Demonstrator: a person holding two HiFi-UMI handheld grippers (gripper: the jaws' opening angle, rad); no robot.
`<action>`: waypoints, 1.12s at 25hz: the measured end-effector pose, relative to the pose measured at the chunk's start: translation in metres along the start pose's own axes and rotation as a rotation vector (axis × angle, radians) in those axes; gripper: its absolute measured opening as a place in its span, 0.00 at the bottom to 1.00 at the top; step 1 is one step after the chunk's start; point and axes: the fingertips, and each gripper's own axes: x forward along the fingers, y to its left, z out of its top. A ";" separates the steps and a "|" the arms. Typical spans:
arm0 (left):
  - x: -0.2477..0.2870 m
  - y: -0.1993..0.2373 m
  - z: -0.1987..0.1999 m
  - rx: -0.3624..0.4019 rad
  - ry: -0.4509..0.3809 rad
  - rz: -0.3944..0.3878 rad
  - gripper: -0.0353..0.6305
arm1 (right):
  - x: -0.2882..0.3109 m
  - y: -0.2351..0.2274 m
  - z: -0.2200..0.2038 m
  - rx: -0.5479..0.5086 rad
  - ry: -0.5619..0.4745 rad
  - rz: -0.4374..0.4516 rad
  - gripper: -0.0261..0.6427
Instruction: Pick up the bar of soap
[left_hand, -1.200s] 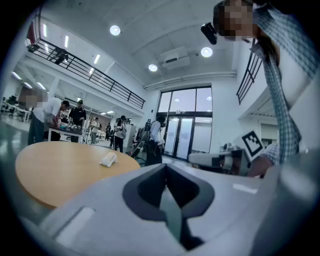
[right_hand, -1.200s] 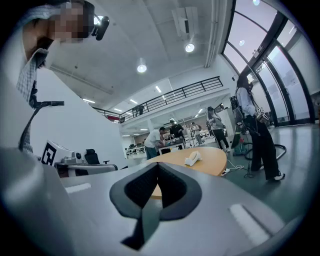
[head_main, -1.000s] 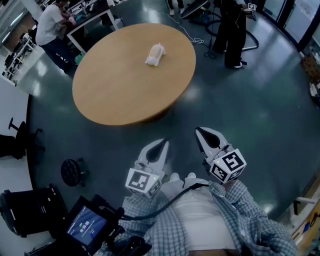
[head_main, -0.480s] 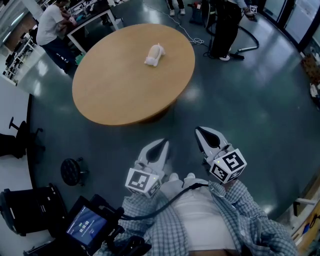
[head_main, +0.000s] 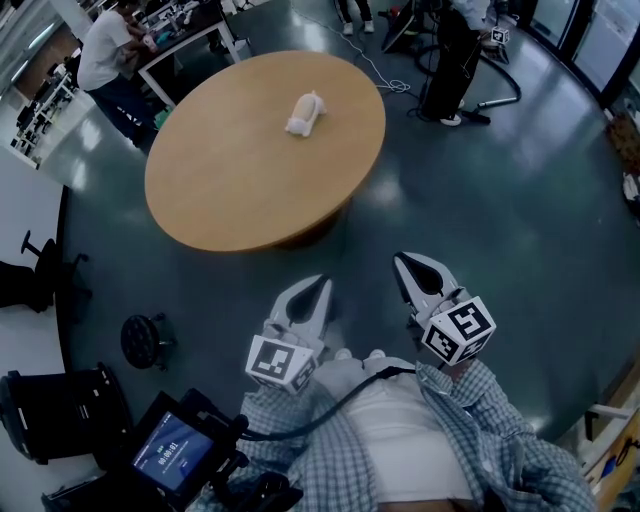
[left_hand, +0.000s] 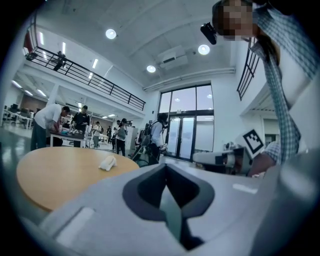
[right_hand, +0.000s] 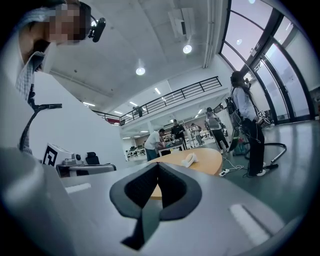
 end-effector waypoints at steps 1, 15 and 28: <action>-0.003 -0.001 0.002 -0.002 -0.002 0.009 0.05 | -0.004 0.000 0.001 -0.001 -0.003 -0.002 0.04; 0.000 0.006 0.007 0.010 -0.015 0.016 0.05 | 0.005 -0.002 0.007 -0.006 -0.015 0.006 0.04; 0.075 0.073 -0.007 -0.013 0.011 -0.002 0.05 | 0.103 -0.047 0.022 -0.014 -0.025 0.042 0.04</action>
